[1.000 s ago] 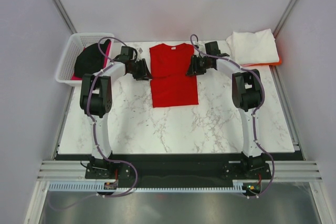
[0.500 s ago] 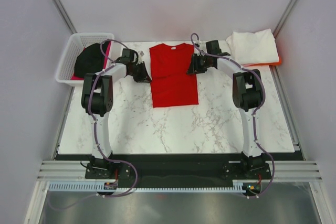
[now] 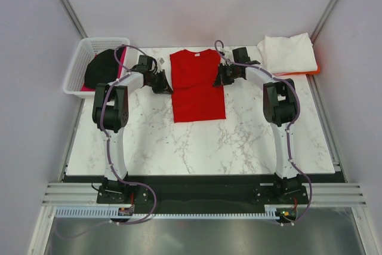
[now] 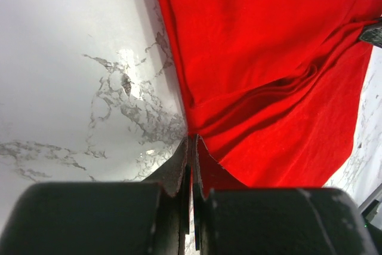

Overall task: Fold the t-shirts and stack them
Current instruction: Fold the tshirt

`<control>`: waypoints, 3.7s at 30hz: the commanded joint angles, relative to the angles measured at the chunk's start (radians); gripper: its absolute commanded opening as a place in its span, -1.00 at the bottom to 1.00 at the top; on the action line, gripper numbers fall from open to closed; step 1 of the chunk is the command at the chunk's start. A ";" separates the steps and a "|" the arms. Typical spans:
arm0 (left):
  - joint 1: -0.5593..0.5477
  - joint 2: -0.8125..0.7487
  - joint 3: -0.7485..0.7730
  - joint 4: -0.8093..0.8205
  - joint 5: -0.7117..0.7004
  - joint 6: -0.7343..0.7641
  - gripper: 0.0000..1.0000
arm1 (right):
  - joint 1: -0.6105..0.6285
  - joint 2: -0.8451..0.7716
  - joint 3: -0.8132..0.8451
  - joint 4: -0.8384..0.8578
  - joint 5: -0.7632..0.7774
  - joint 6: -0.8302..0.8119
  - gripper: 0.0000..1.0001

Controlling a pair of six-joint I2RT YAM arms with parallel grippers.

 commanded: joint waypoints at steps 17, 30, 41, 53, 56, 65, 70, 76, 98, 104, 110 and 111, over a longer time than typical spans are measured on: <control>-0.008 -0.089 0.032 0.039 0.071 0.038 -0.95 | -0.041 -0.138 -0.008 0.001 -0.001 -0.038 -1.00; -0.026 -0.069 0.093 0.049 0.065 0.051 -0.95 | -0.056 -0.149 -0.031 -0.002 0.010 -0.046 -1.00; -0.043 -0.009 0.153 0.045 0.022 0.074 -0.95 | -0.056 -0.086 0.019 -0.002 0.048 -0.058 -1.00; -0.048 -0.295 -0.008 -0.066 -0.142 -0.050 0.33 | -0.162 -0.265 -0.140 -0.106 0.000 -0.075 -0.07; -0.051 -0.377 -0.187 -0.063 -0.052 -0.109 0.35 | -0.189 -0.308 -0.246 -0.248 -0.123 -0.160 -0.08; -0.052 -0.389 -0.460 0.024 0.138 -0.235 0.34 | -0.208 -0.301 -0.435 -0.419 -0.327 -0.245 -0.08; -0.063 -0.351 -0.480 0.039 0.128 -0.251 0.30 | -0.208 -0.251 -0.433 -0.448 -0.356 -0.262 -0.07; -0.101 -0.311 -0.471 0.061 0.149 -0.282 0.24 | -0.194 -0.218 -0.427 -0.454 -0.356 -0.273 -0.07; -0.132 -0.244 -0.425 0.071 0.158 -0.301 -0.02 | -0.148 -0.118 -0.352 -0.392 -0.312 -0.217 -0.19; -0.132 -0.248 -0.431 0.062 0.159 -0.293 -0.14 | -0.147 -0.098 -0.352 -0.355 -0.307 -0.185 -0.23; -0.132 -0.253 -0.422 0.050 0.151 -0.276 -0.37 | -0.150 -0.092 -0.355 -0.332 -0.284 -0.168 -0.29; -0.132 -0.256 -0.421 0.042 0.149 -0.270 -0.38 | -0.148 -0.093 -0.355 -0.332 -0.284 -0.168 -0.27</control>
